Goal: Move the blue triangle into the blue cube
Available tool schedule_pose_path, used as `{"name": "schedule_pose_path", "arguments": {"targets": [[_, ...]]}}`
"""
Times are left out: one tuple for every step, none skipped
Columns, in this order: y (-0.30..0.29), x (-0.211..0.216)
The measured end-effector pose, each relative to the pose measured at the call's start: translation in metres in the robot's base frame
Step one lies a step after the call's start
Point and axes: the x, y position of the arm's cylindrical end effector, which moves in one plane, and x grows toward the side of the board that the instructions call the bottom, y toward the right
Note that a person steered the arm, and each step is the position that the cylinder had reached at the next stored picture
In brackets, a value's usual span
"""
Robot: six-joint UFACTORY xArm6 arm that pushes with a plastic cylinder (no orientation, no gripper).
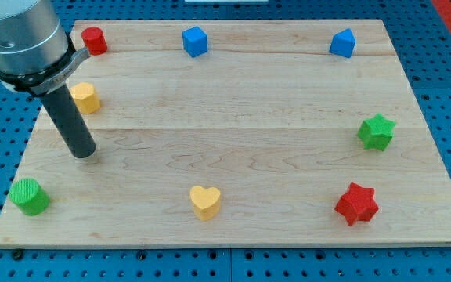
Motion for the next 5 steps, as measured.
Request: {"name": "schedule_pose_path", "arguments": {"targets": [[-0.003, -0.003], [0.031, -0.012], [0.075, -0.039], [0.111, -0.059], [0.127, -0.067]]}}
